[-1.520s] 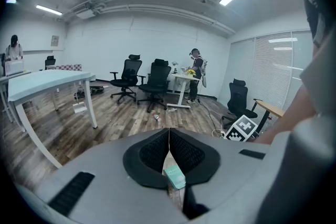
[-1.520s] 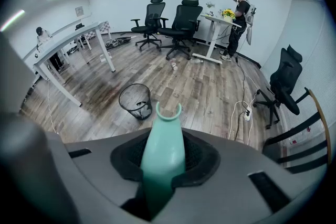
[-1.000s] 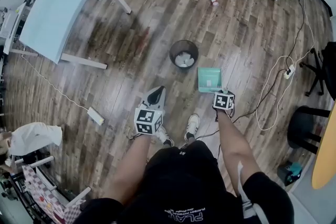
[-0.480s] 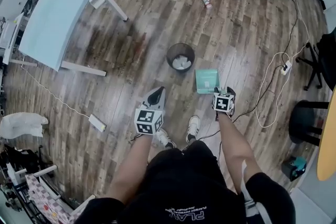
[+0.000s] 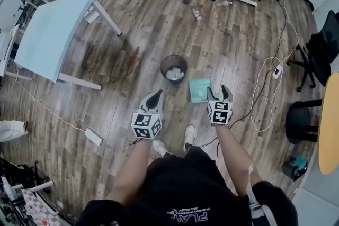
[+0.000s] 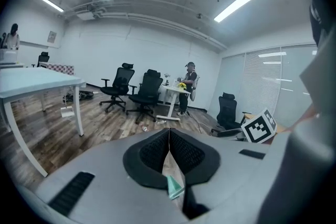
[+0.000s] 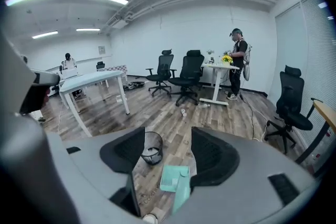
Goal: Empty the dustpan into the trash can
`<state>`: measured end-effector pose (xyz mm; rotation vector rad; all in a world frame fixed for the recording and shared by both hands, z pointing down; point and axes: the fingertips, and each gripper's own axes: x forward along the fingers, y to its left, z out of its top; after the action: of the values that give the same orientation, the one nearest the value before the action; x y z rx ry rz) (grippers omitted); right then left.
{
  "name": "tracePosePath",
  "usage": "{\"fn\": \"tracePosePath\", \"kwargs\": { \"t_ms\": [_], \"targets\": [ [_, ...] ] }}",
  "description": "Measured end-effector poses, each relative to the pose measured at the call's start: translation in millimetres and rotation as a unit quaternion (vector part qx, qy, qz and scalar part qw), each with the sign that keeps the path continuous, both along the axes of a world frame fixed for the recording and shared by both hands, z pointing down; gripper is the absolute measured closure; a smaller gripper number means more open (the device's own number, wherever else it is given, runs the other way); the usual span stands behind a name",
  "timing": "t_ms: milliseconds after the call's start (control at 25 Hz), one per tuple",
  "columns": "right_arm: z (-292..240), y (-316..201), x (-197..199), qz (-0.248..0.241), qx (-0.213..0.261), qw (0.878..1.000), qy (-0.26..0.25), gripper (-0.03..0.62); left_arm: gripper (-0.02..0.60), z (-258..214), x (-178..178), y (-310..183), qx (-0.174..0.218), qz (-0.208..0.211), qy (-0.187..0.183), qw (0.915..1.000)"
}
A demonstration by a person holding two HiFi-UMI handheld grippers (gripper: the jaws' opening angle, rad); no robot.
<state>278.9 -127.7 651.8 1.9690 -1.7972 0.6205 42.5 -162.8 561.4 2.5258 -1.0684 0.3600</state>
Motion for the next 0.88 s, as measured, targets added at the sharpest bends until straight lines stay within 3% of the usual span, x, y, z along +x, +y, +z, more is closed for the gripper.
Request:
{"fn": "tracePosePath", "kwargs": {
  "t_ms": [480, 600, 800, 880],
  "targets": [
    [-157.7, -0.8, -65.2, -0.059, 0.155, 0.985, 0.042, 0.329, 0.558, -49.8, -13.7, 5.4, 0.049, 0.006, 0.029, 0.9984],
    [-187.2, 1.2, -77.6, -0.067, 0.184, 0.979, 0.059, 0.401, 0.558, -58.3, -22.8, 7.7, 0.058, 0.004, 0.028, 0.9979],
    [-215.2, 4.5, -95.4, -0.076, 0.211, 0.972, 0.064, 0.443, 0.558, -73.9, -38.6, 9.7, 0.071, -0.006, 0.041, 0.9966],
    [-220.5, 5.9, -100.8, -0.075, 0.217, 0.971, 0.067, 0.498, 0.558, -80.8, -43.9, 10.4, 0.078, -0.010, 0.046, 0.9959]
  ]
}}
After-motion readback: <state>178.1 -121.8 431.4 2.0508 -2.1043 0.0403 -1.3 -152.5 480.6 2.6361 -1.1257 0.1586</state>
